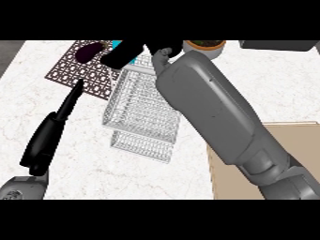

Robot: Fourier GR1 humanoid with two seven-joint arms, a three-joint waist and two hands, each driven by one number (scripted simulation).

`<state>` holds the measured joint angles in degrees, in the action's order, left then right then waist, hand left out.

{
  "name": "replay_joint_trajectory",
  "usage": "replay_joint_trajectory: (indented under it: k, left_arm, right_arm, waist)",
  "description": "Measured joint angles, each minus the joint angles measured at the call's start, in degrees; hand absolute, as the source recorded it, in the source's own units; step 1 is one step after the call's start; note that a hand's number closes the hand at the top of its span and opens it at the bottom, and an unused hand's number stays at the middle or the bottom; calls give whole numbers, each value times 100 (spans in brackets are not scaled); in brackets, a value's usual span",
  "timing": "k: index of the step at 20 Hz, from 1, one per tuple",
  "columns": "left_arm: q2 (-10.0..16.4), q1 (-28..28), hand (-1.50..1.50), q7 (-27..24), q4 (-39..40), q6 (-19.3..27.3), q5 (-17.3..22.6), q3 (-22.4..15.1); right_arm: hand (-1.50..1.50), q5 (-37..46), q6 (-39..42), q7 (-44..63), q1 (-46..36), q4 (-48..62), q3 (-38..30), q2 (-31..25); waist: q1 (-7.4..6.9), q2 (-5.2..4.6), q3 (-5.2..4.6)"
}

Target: Pick the cupcake from the tray and place it in the tiered basket

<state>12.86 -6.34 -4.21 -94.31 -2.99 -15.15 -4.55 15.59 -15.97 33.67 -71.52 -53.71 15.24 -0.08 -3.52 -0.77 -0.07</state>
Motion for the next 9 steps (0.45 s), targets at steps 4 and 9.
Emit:
replay_joint_trajectory:
  k: [4,9]
  left_arm:
    - [13,-136,0,38,91,-13,-1,67]
    - [40,-51,0,43,88,9,3,160]
  right_arm:
    - [-150,-287,-811,-607,-99,229,-149,4]
    - [-150,-8,-1809,-714,-183,438,-591,-247]
  waist:
    - [45,5,1]
    - [201,48,2]
